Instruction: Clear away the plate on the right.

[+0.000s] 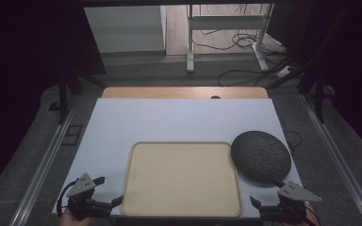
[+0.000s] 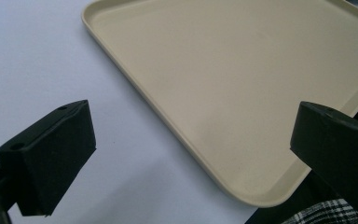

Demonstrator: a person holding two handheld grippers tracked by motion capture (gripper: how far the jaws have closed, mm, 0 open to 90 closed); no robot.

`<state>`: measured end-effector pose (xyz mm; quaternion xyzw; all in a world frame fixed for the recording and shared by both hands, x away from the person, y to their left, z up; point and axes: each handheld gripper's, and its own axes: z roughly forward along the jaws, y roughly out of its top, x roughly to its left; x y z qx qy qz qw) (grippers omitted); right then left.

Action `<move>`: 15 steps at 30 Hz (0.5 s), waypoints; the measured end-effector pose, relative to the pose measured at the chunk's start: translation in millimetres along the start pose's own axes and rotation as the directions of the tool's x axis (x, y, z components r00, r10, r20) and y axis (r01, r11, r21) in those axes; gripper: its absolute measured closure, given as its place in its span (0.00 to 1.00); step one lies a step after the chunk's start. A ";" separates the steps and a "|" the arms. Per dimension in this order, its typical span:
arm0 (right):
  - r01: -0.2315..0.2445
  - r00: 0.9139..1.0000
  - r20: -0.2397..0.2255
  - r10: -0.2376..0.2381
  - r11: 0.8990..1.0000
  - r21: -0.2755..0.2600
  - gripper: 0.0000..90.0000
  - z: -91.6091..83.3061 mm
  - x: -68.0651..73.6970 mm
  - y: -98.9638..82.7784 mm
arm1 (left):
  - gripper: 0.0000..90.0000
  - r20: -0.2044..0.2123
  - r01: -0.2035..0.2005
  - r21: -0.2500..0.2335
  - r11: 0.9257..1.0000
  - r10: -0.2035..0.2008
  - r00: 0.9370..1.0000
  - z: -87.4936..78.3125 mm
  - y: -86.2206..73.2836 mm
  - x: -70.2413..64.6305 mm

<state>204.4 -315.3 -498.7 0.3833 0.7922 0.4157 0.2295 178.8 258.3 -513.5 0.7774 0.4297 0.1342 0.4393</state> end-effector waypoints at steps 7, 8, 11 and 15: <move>0.046 0.999 0.009 -0.046 0.999 0.016 0.00 2.5 3.2 1.0 | 0.00 0.007 -0.003 0.008 1.000 0.003 1.000 0.3 -0.3 0.1; 0.049 0.999 0.010 -0.050 0.999 0.020 0.00 3.1 3.7 1.0 | 0.00 0.012 -0.002 0.007 1.000 0.002 1.000 0.2 -0.3 0.4; 0.072 0.997 0.024 -0.073 0.997 0.033 0.00 4.3 5.3 1.2 | 0.00 0.014 -0.001 0.007 1.000 0.001 1.000 0.2 -0.3 0.6; 0.078 0.996 0.034 -0.079 0.996 0.046 0.00 6.3 7.2 1.1 | 0.01 0.020 -0.010 0.006 1.000 0.009 1.000 0.0 -0.3 -0.2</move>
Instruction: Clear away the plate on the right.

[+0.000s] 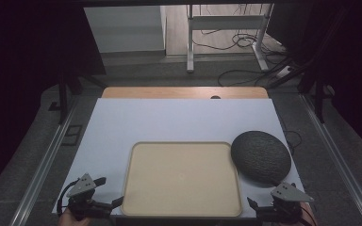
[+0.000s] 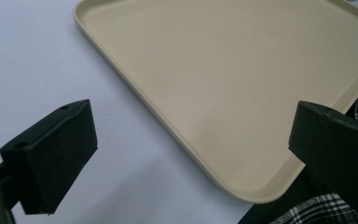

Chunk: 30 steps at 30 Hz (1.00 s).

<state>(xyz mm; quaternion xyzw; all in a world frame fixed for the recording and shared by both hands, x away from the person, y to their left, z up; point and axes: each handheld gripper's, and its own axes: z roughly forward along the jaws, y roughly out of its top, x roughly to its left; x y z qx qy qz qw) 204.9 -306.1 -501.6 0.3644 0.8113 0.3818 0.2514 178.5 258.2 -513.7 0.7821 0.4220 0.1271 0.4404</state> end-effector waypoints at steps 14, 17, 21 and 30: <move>0.004 1.000 0.013 -0.004 1.000 0.003 0.00 0.3 1.4 3.2 | 0.01 0.000 0.009 -0.018 1.000 -0.009 1.000 -1.9 -0.8 1.0; 0.000 1.000 0.016 0.000 1.000 0.006 0.00 0.7 1.3 4.5 | 0.01 -0.003 0.008 -0.020 1.000 -0.008 1.000 -2.0 -0.9 0.6; 0.003 1.000 0.017 -0.003 1.000 0.011 0.00 2.0 2.6 7.2 | 0.01 -0.003 0.008 -0.022 1.000 -0.008 1.000 -2.2 -1.1 0.8; 0.022 0.998 0.052 -0.025 0.999 0.042 0.00 8.4 7.2 11.7 | 0.01 -0.003 0.008 -0.018 1.000 -0.009 1.000 -1.8 -0.8 0.8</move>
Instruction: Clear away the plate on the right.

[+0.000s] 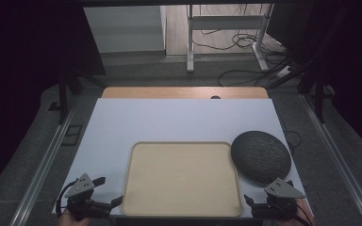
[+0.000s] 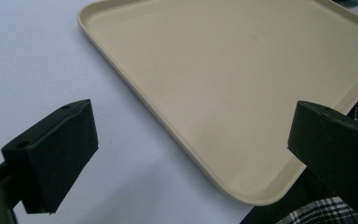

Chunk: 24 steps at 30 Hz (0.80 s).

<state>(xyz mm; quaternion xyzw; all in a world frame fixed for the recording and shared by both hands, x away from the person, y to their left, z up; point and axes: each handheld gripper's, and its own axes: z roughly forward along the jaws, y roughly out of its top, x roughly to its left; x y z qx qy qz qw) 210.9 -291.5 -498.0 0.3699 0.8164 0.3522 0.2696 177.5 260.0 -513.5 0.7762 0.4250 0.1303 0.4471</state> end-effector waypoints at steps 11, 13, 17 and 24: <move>0.042 0.997 0.066 -0.044 0.999 0.034 0.00 6.2 4.3 7.5 | 0.01 0.002 0.000 0.000 1.000 0.000 1.000 -0.1 -0.1 0.2; 0.049 0.996 0.066 -0.052 0.998 0.042 0.00 6.8 4.5 8.2 | 0.01 0.002 0.000 0.001 1.000 0.000 1.000 0.0 0.0 0.2; 0.127 0.983 0.121 -0.139 0.987 0.101 0.00 11.1 8.6 11.3 | 0.01 0.002 -0.001 0.000 1.000 0.001 1.000 -0.1 -0.2 0.0; 0.189 0.960 0.180 -0.216 0.970 0.152 0.05 15.0 12.9 14.3 | 0.01 0.002 -0.005 0.006 1.000 0.005 1.000 0.4 0.0 -0.3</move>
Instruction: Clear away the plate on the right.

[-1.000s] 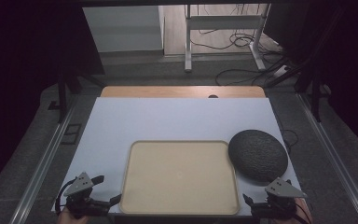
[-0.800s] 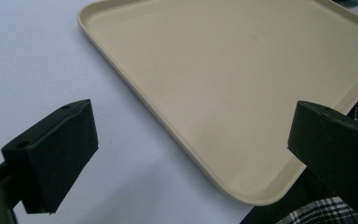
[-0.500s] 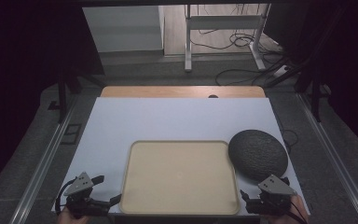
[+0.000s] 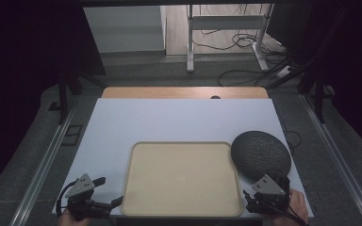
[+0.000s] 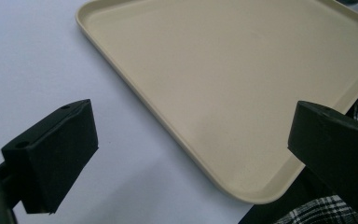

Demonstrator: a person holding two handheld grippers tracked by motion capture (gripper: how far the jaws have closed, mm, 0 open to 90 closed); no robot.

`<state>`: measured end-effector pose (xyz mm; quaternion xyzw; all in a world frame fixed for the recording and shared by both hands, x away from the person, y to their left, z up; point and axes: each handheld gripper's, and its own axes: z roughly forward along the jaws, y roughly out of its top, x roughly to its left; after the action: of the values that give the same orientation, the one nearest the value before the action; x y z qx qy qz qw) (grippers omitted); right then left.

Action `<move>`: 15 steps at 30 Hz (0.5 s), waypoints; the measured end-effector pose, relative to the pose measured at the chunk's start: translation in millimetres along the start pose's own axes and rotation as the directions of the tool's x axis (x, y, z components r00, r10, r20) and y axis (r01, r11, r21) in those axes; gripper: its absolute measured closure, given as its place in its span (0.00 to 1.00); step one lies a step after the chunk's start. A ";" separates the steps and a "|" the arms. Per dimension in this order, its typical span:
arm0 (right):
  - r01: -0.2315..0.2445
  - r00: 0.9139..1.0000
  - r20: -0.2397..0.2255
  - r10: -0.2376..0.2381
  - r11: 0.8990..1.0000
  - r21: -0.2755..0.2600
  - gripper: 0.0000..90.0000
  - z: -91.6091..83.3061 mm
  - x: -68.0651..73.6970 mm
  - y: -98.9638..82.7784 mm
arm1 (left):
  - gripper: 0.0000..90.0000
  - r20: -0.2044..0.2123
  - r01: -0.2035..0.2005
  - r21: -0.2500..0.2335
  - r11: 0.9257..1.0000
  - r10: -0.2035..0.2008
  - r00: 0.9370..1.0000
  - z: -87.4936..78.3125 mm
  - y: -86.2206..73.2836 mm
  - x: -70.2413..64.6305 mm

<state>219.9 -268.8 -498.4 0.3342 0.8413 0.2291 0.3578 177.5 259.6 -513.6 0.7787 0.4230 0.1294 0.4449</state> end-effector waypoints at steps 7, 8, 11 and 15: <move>0.091 0.994 0.050 -0.093 0.995 0.044 0.12 6.8 3.7 0.3 | 0.01 0.002 -0.002 0.003 1.000 0.001 1.000 0.3 0.1 0.0; 0.121 0.989 0.073 -0.125 0.991 0.055 0.15 9.2 4.3 0.9 | 0.01 0.003 -0.004 0.004 1.000 0.004 1.000 0.2 0.1 0.0; 0.173 0.978 0.106 -0.181 0.981 0.083 0.21 13.1 5.0 1.6 | 0.01 0.004 -0.007 0.008 1.000 0.007 1.000 0.3 0.3 -0.1; 0.221 0.965 0.120 -0.235 0.968 0.118 0.27 17.4 6.2 2.1 | 0.01 0.006 -0.009 0.010 1.000 0.009 1.000 0.5 0.3 -0.1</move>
<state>230.6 -260.3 -511.0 0.2676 0.8593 0.1198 0.4191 177.9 259.1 -513.6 0.7831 0.4189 0.1269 0.4418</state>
